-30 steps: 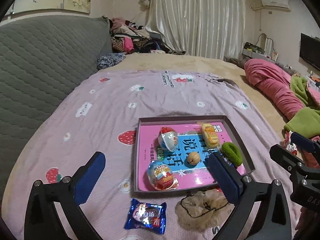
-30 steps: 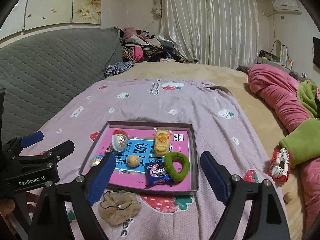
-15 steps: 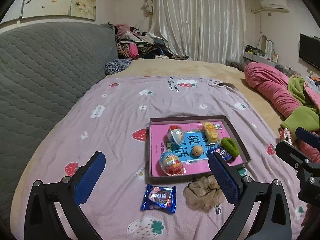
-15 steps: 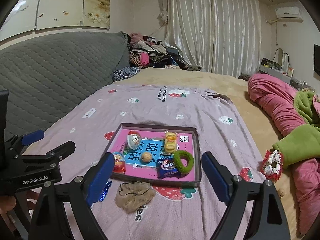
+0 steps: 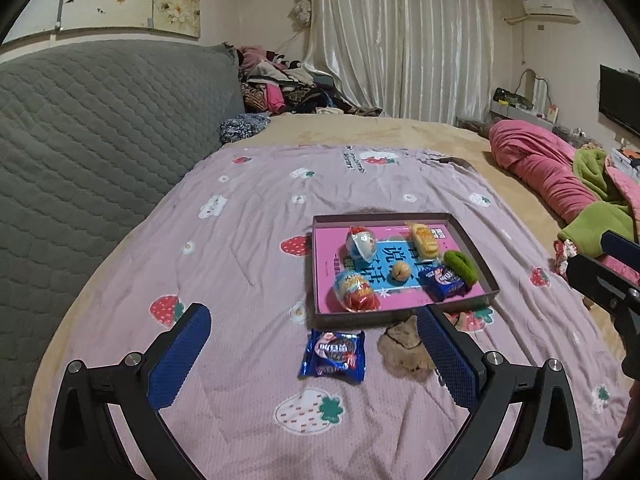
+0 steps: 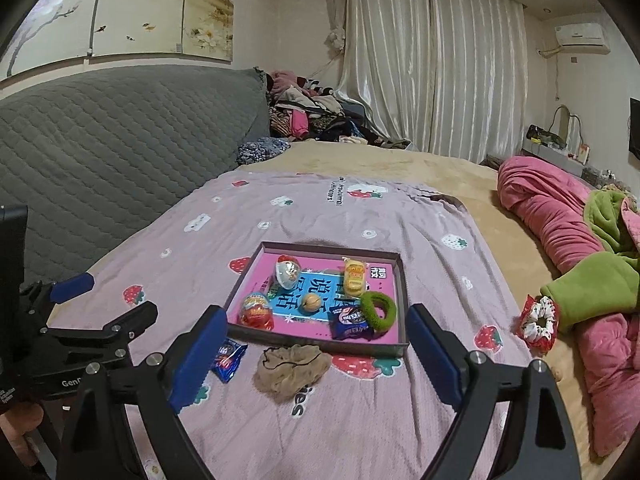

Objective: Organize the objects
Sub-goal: 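Move both open grippers toward the blue Oreo pack and beige scrunchie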

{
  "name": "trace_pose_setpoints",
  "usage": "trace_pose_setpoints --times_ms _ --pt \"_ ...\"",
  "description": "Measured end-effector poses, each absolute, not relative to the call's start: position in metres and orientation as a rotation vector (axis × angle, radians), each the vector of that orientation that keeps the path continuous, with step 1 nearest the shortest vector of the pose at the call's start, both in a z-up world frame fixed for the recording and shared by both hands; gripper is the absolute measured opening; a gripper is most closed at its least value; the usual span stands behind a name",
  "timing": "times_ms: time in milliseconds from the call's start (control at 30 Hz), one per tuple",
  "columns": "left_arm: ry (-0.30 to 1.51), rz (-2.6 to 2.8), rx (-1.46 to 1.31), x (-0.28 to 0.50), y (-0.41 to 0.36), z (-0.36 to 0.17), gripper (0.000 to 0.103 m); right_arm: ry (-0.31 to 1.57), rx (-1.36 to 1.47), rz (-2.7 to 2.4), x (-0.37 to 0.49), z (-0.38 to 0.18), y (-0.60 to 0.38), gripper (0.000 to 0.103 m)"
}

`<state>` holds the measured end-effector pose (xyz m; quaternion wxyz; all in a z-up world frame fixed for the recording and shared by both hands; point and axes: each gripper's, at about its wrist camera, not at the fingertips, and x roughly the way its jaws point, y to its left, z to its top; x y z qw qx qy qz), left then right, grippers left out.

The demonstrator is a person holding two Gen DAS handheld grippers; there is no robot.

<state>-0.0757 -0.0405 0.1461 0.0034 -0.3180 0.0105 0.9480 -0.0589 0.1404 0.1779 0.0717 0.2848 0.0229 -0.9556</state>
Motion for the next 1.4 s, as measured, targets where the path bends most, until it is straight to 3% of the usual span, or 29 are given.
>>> trace_pose_setpoints --times_ms 733,1400 --pt "0.042 2.955 -1.032 -0.040 -0.046 0.122 0.103 0.104 0.908 -2.854 -0.030 0.154 0.131 0.094" --pt "0.033 2.896 -1.140 -0.051 -0.044 0.069 0.103 0.119 1.002 -2.812 -0.045 0.112 0.128 0.095"
